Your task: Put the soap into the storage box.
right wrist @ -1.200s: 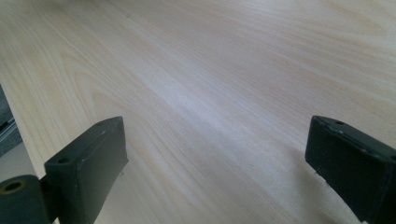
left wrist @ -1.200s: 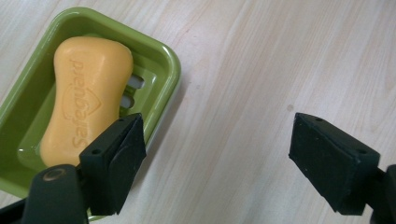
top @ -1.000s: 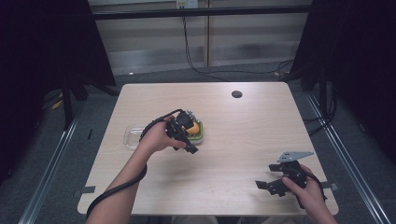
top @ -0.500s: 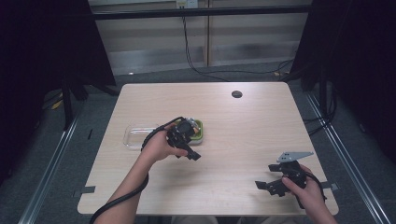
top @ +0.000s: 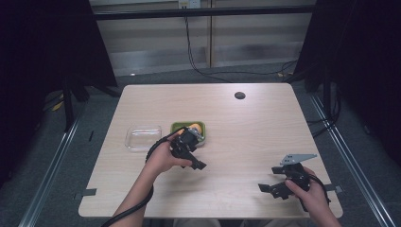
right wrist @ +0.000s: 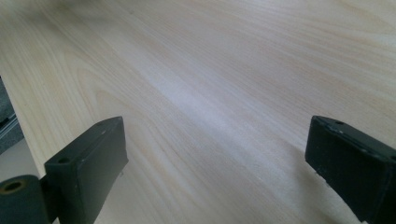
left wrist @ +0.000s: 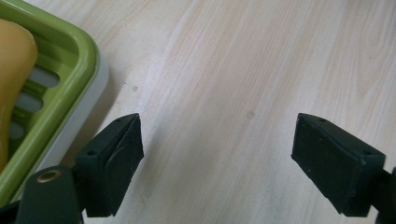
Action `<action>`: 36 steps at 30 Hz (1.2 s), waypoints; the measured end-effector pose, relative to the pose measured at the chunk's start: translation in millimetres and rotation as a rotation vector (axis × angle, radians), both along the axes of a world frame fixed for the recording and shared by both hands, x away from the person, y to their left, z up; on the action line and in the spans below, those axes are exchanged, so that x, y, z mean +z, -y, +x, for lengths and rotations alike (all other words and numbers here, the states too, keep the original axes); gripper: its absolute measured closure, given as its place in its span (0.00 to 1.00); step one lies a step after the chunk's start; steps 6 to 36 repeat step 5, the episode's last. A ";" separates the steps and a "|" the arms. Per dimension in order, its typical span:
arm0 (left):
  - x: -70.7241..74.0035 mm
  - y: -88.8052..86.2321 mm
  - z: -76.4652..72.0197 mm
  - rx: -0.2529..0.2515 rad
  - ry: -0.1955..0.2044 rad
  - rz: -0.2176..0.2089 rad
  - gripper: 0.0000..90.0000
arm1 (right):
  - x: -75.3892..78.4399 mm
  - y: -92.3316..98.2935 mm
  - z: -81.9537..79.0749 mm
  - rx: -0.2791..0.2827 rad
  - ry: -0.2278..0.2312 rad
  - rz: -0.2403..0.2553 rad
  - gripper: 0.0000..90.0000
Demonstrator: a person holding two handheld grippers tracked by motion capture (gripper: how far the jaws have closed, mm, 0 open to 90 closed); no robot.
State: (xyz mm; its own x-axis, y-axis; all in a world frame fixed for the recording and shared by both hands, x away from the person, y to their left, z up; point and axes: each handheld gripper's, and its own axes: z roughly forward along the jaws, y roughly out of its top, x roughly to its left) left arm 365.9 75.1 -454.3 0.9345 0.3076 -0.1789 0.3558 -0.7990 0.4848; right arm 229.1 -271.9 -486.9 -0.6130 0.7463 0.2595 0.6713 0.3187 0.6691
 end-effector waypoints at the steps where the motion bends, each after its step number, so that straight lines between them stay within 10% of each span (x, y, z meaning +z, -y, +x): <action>1: -1.0 -0.5 -0.7 0.002 0.001 -0.001 0.17 | 0.0 0.1 -0.1 0.000 0.000 0.000 0.06; 36: -2.4 -0.8 -2.2 0.014 -0.008 -0.023 0.17 | 0.7 0.2 -0.1 0.000 0.003 0.001 0.06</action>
